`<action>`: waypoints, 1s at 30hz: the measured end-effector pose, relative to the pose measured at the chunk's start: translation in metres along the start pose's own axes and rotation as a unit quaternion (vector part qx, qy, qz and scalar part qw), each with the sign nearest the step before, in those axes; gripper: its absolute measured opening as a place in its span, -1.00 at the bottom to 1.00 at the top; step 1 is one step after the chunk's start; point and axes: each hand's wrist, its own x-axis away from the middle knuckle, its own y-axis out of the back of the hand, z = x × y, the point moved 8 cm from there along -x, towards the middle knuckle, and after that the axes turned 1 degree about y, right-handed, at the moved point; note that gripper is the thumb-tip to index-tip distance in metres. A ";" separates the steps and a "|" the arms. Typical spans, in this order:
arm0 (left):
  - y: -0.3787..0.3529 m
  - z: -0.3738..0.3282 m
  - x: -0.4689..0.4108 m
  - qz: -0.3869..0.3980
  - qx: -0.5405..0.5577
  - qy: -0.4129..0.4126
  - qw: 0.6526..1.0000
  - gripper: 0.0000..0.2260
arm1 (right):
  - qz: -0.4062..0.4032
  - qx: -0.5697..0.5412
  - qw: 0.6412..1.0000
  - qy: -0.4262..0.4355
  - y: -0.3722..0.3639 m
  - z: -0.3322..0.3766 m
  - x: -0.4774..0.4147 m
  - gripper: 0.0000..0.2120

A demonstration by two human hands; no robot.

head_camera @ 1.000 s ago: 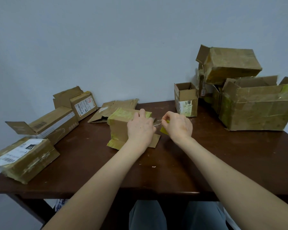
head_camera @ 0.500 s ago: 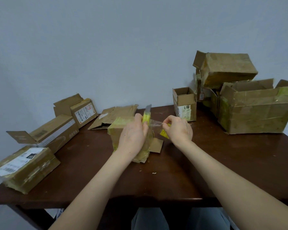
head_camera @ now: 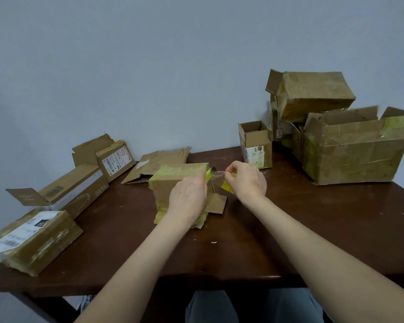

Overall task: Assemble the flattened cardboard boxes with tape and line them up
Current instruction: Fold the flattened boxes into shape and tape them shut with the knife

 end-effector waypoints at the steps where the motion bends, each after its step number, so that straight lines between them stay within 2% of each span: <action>1: 0.001 -0.001 0.000 -0.005 0.002 -0.004 1.000 -0.67 | -0.001 0.000 1.000 -0.001 0.000 0.000 0.000 -0.86; 5: 0.004 -0.004 0.003 -0.022 0.012 -0.019 0.999 -0.65 | -0.002 0.002 1.000 -0.004 0.001 -0.001 -0.002 -0.85; 16: -0.012 -0.001 -0.006 0.020 -0.033 0.006 0.999 -0.66 | -0.005 0.013 1.000 0.010 -0.003 0.003 0.002 -0.86; 23: -0.019 0.000 -0.010 0.025 -0.027 0.009 0.999 -0.63 | -0.007 -0.019 1.000 0.001 0.002 -0.002 0.004 -0.86; 26: -0.032 0.021 -0.009 0.063 -0.044 0.049 0.996 -0.60 | -0.027 -0.064 0.997 -0.031 0.016 -0.015 0.001 -0.85; 28: -0.037 0.036 0.001 0.069 -0.008 0.067 0.995 -0.60 | -0.042 -0.091 0.994 -0.042 0.027 -0.028 -0.004 -0.85; 30: -0.035 0.027 0.011 0.038 0.053 0.035 0.997 -0.65 | -0.054 -0.125 0.990 -0.045 0.036 -0.042 -0.010 -0.86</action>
